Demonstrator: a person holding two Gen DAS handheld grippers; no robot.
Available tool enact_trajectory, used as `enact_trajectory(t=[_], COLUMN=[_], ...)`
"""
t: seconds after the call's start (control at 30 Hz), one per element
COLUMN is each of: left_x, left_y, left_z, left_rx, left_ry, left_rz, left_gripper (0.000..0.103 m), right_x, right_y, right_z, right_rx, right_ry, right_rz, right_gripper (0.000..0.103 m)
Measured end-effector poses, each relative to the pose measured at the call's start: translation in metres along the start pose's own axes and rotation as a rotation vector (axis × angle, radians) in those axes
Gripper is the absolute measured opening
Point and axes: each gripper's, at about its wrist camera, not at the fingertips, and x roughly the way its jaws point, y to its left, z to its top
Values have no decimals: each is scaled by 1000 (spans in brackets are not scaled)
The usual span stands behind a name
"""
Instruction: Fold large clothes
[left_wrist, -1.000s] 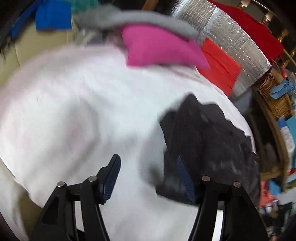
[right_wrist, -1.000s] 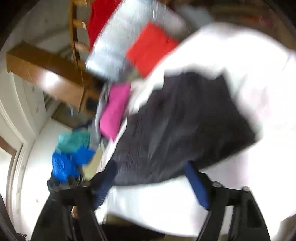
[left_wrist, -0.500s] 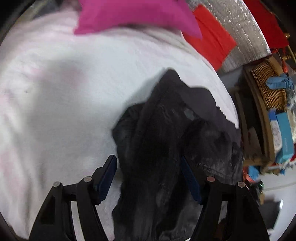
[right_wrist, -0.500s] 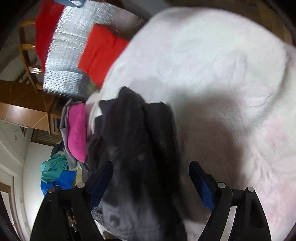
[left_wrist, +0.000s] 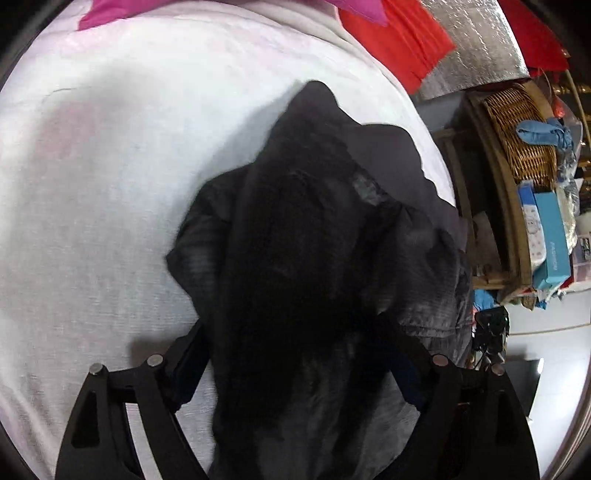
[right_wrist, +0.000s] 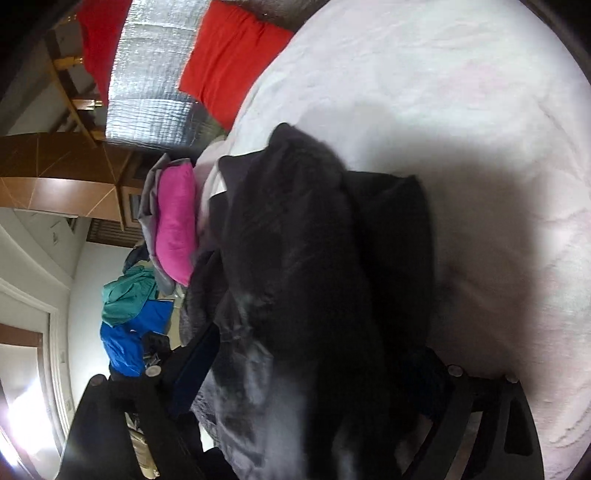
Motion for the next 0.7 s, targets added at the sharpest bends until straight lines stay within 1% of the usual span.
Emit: enact_trajectory(t=[0.03,0.07,0.13,0.17,0.2,0.23,0.27,0.3,0.33,0.37,0.43,0.47,0.5,0.53,0.6,0.63,0.7], left_x=[4,6,11,12,13,13,15,14,13,12,11,10,8,4,-5,-9,-19], left_y=[-2,-5,-11,-13,-13,-12,-11,-9,-8,-7,-8,-8,-6,-3,-5,-8,-17], left_z=[0,0,-3,-3,-4,-4,-3,-3,-3,-3,-4,-4,-5,-6,-8,-9,-12], left_rx=[3,5,9,7,-1,-18,-32,-53,-65,-75,-77,-87,-97,-104,-109,-99,-61], left_ry=[5,8,9,6,1,-5,-12,-23,-33,-45,-59,-71,-82,-95,-131,-148,-183], left_rz=[-7,-14,-34,-33,-32,-43,-55,-72,-75,-61,-38,-24,-18,-16,-33,-49,-63], left_gripper=[87,87,87,87,87,87,87,86,80,76,62,58,49,42,32,29,27], right_x=[9,16,33,37,37,37,36,35,33,32,29,28,27,25,21,19,16], right_y=[6,10,22,26,28,29,30,34,35,38,43,46,47,51,61,66,77], right_z=[4,3,-1,-2,-3,-4,-5,-7,-10,-13,-18,-19,-18,-19,-19,-20,-23], right_rx=[6,0,-45,-52,-44,-29,-23,-25,-32,-40,-58,-62,-62,-61,-69,-80,-102], right_ry=[19,30,41,29,11,-4,-16,-30,-35,-45,-69,-80,-93,-107,-131,-143,-169], right_rz=[36,38,-56,-81,-80,-72,-75,-106,-131,-149,-185,-202,-210,-211,-203,-196,-181], right_gripper=[94,94,94,94,94,90,80,74,63,58,52,49,47,44,39,37,34])
